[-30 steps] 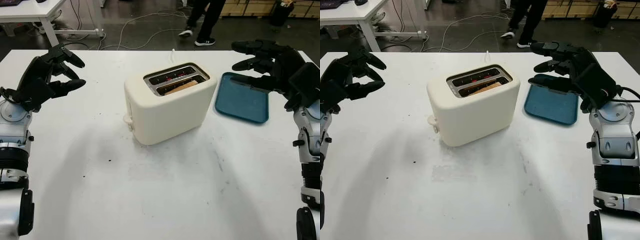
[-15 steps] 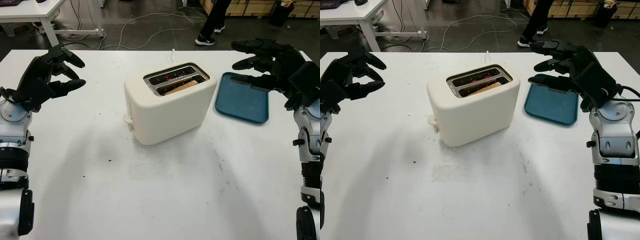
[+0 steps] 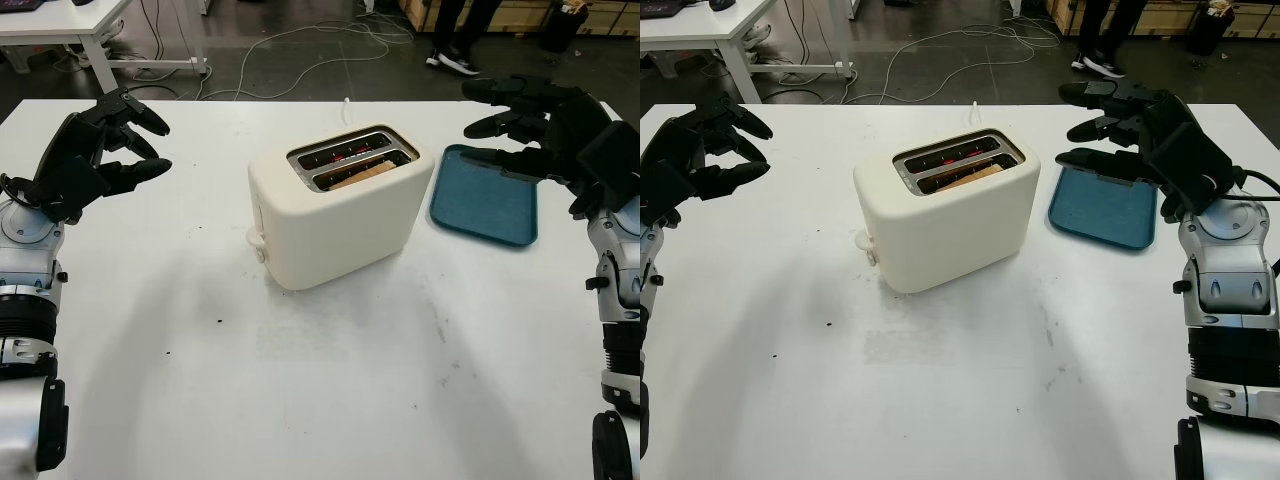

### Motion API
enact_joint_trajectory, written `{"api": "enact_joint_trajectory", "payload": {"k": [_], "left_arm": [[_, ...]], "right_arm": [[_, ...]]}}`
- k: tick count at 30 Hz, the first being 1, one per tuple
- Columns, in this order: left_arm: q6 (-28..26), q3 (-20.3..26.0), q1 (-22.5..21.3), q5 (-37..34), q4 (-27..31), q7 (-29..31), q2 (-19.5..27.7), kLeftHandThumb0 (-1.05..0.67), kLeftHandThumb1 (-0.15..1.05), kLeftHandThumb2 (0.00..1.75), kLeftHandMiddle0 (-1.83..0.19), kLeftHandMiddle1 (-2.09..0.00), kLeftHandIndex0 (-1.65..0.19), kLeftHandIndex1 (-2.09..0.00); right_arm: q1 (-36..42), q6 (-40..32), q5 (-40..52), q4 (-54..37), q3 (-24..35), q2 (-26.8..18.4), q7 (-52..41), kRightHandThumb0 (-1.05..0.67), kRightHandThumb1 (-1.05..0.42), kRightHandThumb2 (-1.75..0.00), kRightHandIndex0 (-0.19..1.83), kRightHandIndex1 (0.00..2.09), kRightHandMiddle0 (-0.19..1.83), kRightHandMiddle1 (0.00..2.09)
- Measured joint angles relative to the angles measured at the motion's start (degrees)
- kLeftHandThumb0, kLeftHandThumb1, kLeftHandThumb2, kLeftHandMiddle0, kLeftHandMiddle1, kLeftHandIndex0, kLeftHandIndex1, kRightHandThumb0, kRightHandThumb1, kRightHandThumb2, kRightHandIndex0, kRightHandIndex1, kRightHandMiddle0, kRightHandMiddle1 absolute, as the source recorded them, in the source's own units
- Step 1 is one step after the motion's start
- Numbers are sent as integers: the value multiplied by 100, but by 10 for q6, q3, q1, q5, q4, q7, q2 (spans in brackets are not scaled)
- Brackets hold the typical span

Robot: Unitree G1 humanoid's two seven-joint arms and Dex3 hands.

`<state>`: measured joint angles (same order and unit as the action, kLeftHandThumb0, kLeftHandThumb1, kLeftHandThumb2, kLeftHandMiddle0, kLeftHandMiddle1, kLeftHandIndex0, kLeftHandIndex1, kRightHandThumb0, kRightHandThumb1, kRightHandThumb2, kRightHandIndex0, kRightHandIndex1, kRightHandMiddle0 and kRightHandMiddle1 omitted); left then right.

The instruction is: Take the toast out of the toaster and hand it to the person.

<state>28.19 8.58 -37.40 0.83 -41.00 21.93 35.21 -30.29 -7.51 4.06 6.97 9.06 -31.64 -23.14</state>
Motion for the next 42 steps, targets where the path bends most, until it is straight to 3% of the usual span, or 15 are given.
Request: {"api": "enact_joint_trajectory", "payload": {"k": [42], "left_arm": [[1, 0, 0, 0, 0, 0, 0, -105, 92, 11, -35, -147, -24, -143]], "right_arm": [[0, -2, -1, -1, 0, 2, 0, -30, -70, 0, 39, 96, 64, 20]]}}
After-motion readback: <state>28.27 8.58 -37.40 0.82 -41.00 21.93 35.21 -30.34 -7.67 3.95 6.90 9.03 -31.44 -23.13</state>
